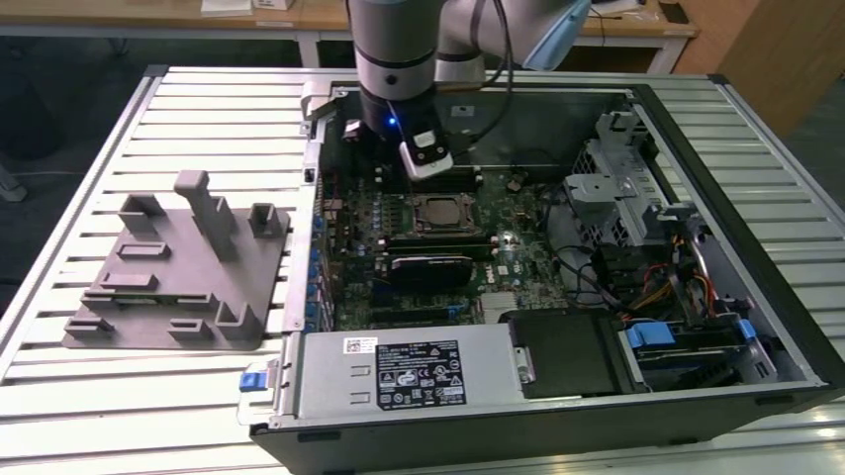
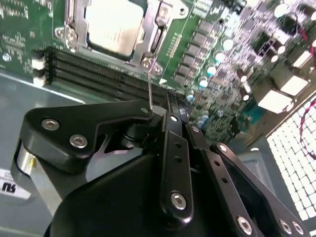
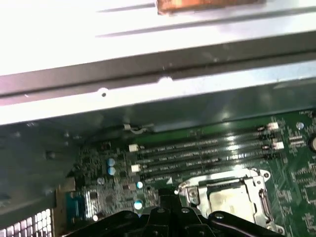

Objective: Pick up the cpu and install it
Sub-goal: 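Install the first cpu locking lever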

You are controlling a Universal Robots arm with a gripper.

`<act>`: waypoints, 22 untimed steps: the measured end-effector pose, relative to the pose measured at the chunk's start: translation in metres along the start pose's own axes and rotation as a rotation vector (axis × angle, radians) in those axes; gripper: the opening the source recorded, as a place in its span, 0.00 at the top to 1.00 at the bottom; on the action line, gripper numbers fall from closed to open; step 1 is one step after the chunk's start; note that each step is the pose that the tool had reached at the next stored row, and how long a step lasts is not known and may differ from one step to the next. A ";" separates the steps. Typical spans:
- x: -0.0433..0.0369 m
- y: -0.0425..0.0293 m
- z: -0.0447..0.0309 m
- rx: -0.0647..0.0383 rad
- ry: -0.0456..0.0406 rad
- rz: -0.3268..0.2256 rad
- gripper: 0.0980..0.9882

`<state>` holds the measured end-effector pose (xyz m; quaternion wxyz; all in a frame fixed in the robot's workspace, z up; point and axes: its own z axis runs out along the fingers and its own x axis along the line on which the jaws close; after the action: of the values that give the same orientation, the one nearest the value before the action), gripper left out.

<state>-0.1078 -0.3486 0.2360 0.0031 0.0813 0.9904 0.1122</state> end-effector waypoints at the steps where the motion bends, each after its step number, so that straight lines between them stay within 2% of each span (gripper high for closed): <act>1: 0.0008 -0.0002 0.0000 -0.004 -0.0002 0.000 0.99; 3: 0.0027 -0.0006 -0.0002 -0.015 -0.0004 0.000 0.99; 5: 0.0036 -0.0009 -0.0002 -0.031 0.0013 0.000 0.99; 6: 0.0037 -0.0008 -0.0002 -0.034 0.0016 0.000 0.99; 9: 0.0027 -0.0007 -0.0001 -0.036 0.0017 0.000 0.99; 11: -0.0009 -0.0001 0.0000 -0.036 0.0018 0.000 0.99; 19: -0.0311 0.0048 0.0007 -0.036 0.0018 0.000 0.99; 22: -0.0391 0.0061 0.0008 -0.036 0.0020 0.000 0.99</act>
<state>-0.0682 -0.3489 0.2361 0.0036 0.0811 0.9882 0.1298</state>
